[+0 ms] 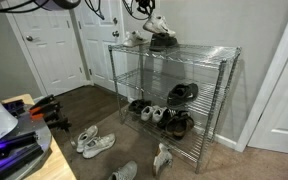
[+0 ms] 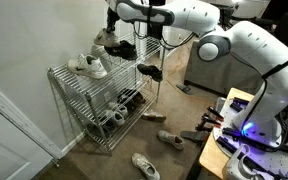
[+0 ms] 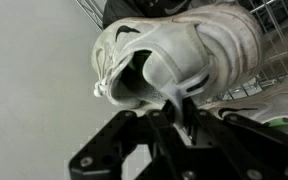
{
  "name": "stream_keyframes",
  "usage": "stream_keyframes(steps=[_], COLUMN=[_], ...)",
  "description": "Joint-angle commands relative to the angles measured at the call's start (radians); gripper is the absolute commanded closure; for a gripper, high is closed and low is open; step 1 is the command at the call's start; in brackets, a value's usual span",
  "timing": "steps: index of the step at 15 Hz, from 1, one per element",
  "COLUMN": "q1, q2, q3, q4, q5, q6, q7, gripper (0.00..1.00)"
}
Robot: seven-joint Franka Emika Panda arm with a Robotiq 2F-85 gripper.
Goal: Move the right sneaker on the top shelf to the left.
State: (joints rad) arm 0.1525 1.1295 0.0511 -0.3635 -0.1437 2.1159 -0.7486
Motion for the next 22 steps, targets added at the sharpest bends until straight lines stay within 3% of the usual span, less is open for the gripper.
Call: stream_keyframes(steps=[1, 7, 10, 13, 17, 22], q1=[-0.036, -0.094, -0.111, -0.112, -0.094, -0.01], q2=[-0.007, -0.019, -0.019, -0.011, 0.01, 0.032], q3=[0.071, 0.198, 0.214, 0.205, 0.194, 0.126], q4=[0.0, -0.006, -0.015, -0.01, 0.0, -0.001], q5=[0.055, 0.143, 0.144, 0.126, 0.123, 0.059], q6=[0.014, -0.11, -0.211, -0.282, -0.294, -0.316], q7=[-0.142, -0.395, -0.442, -0.435, -0.362, -0.265], gripper=[0.95, 0.95, 0.95, 0.95, 0.95, 0.95])
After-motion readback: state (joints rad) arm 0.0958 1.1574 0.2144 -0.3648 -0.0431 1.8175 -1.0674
